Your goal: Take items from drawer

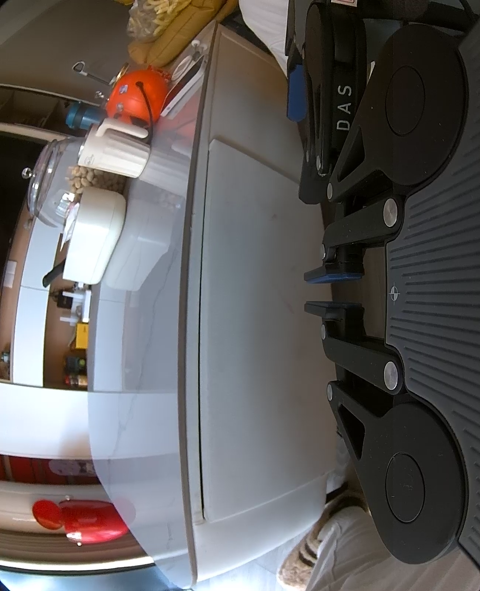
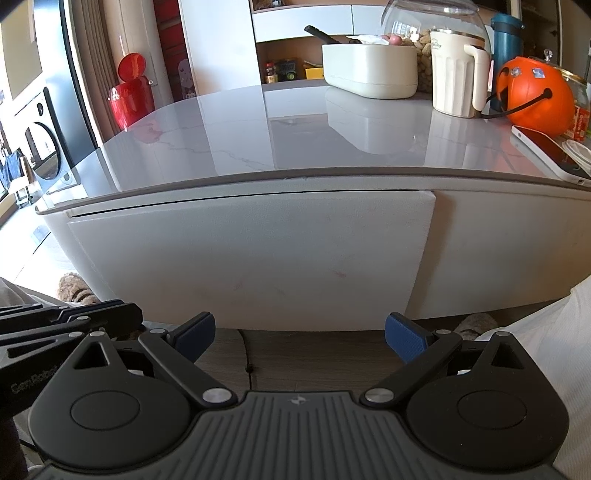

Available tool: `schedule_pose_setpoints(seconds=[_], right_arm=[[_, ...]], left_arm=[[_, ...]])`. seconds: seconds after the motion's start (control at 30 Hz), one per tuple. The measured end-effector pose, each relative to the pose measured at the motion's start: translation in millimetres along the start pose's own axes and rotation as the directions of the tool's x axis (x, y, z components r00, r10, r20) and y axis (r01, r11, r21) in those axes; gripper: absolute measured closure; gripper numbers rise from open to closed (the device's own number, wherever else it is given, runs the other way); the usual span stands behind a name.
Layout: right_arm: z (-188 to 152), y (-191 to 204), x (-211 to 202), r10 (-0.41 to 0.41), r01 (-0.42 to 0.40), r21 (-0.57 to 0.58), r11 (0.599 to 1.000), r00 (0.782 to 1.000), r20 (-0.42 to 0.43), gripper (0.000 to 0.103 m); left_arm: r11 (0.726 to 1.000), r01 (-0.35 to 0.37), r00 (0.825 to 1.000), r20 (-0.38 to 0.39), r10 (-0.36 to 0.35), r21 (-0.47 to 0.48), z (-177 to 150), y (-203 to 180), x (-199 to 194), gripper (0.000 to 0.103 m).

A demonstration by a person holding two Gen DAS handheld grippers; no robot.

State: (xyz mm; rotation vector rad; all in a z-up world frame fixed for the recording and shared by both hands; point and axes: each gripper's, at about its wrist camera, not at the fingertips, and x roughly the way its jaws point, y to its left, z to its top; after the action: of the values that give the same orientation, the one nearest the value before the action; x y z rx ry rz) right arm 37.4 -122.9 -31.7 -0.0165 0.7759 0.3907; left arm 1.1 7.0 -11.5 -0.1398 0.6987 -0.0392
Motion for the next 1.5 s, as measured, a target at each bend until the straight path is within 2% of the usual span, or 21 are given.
schedule_pose_setpoints(seconds=[0.37,0.57,0.63,0.8,0.9,1.07,1.2,1.37,1.4,1.5], right_arm=[[6.0,-2.3,5.2,0.074,-0.072,0.022,0.997,0.995,-0.065,0.004],[16.2,-6.1,11.8,0.077,-0.076,0.014,0.997,0.993,-0.087,0.004],[21.3,-9.7,15.2,0.076,-0.075,0.017,0.997,0.992,-0.096,0.004],[45.6,-30.2,23.5,0.013,-0.015,-0.018,1.0,0.997,-0.081,0.004],[62.8,-53.1,30.3,-0.026,0.026,-0.002,1.0,0.998,-0.064,0.004],[83.5,-81.5,53.3,-0.054,0.054,-0.004,0.999,0.991,-0.123,0.004],[92.7,-83.5,71.1,0.003,-0.006,-0.018,1.0,0.984,-0.181,0.004],[102.1,-74.4,83.3,0.01,-0.037,-0.136,0.99,0.981,-0.193,0.003],[103.7,-75.2,84.8,0.022,-0.049,-0.13,0.99,0.979,-0.203,0.0],[103.5,-75.9,82.0,0.048,-0.068,-0.096,0.993,0.979,-0.2,0.0]], left_arm=[[0.999,0.046,0.999,-0.028,-0.046,-0.015,9.4,3.0,8.2,0.09],[0.998,0.052,0.997,-0.047,-0.053,-0.023,16.5,10.2,19.4,0.09],[0.999,0.036,0.999,-0.037,-0.036,-0.019,20.2,14.8,23.9,0.09],[0.998,0.023,0.999,-0.037,-0.025,-0.064,29.3,36.8,34.4,0.09],[0.995,0.009,1.0,-0.021,-0.011,-0.101,33.7,50.0,37.8,0.09],[0.981,0.002,1.0,-0.023,-0.006,-0.192,35.6,69.8,41.1,0.09],[0.979,0.02,0.999,-0.023,-0.025,-0.201,36.9,72.3,41.4,0.09],[0.984,0.046,0.999,-0.017,-0.05,-0.173,42.0,67.4,38.8,0.09],[0.985,0.05,0.999,-0.013,-0.053,-0.167,44.0,66.8,37.7,0.09],[0.985,0.055,0.998,0.001,-0.056,-0.163,49.2,65.7,36.9,0.09]])
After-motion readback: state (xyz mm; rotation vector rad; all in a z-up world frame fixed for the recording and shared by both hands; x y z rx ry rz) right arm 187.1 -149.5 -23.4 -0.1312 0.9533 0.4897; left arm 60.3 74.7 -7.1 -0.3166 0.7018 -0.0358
